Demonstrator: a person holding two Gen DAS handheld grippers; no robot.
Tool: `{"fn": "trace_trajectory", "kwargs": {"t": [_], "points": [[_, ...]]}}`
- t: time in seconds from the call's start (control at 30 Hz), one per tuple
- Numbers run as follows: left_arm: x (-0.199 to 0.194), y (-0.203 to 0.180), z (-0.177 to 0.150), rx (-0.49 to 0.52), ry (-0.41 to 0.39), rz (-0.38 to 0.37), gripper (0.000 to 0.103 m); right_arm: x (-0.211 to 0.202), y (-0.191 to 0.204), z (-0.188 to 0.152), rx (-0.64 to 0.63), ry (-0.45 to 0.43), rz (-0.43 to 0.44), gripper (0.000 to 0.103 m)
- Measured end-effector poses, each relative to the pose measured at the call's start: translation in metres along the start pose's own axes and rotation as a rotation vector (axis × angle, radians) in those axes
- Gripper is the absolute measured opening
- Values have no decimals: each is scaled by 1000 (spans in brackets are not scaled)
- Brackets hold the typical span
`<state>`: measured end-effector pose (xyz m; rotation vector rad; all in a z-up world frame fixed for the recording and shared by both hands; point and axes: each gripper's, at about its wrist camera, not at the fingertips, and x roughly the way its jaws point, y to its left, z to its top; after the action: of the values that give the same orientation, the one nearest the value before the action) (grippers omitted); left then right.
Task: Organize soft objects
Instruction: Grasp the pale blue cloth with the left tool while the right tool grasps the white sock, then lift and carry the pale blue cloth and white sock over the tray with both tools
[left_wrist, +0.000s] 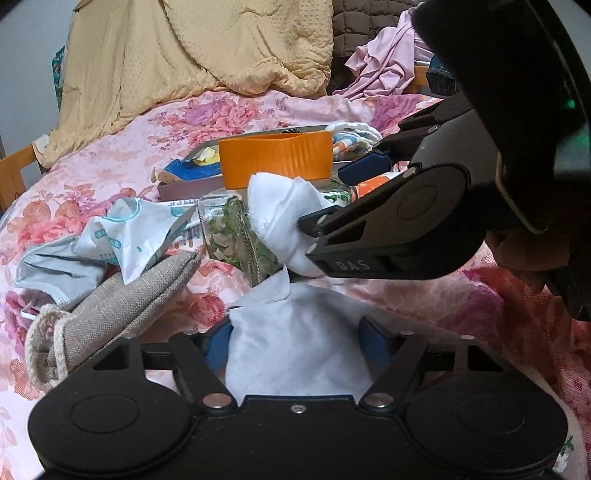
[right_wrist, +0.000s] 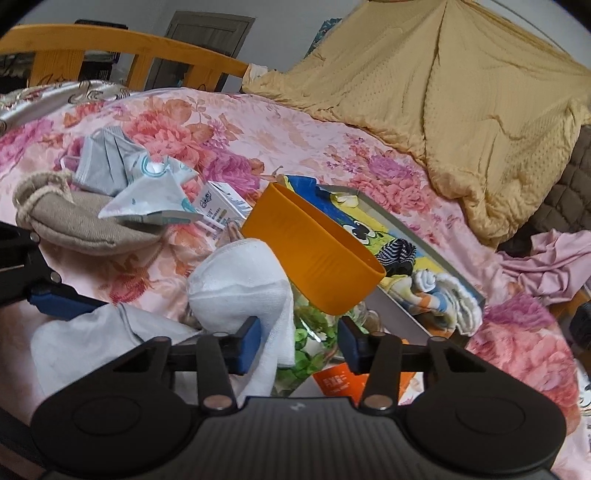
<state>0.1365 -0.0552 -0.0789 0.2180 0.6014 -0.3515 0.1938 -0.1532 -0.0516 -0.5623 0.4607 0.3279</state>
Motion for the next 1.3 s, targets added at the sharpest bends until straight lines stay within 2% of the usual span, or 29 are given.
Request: {"fn": "trace_trajectory", "kwargs": {"t": [0.13, 0.2, 0.37, 0.63, 0.73, 0.8, 1.0, 1.3], "points": [[0, 2, 0, -7, -3, 12, 60, 0, 1, -1, -18, 1, -7, 45], [-1, 4, 0, -15, -9, 14, 50, -1, 3, -1, -29, 0, -11, 44], [-2, 5, 0, -19, -13, 15, 38, -3, 6, -1, -62, -6, -22, 39], [-7, 11, -2, -89, -33, 27, 29, -8, 6, 1, -67, -22, -2, 18], [-8, 12, -2, -93, -49, 45, 22, -10, 6, 2, -65, -32, 15, 8], [-10, 12, -2, -94, -58, 56, 15, -10, 5, 2, -57, -30, 31, 7], [-15, 12, 0, -96, -82, 94, 9, -16, -1, 4, -28, -45, 39, 6], [-40, 16, 6, -149, -167, 127, 8, -39, -10, 8, 10, -123, 56, 6]]}}
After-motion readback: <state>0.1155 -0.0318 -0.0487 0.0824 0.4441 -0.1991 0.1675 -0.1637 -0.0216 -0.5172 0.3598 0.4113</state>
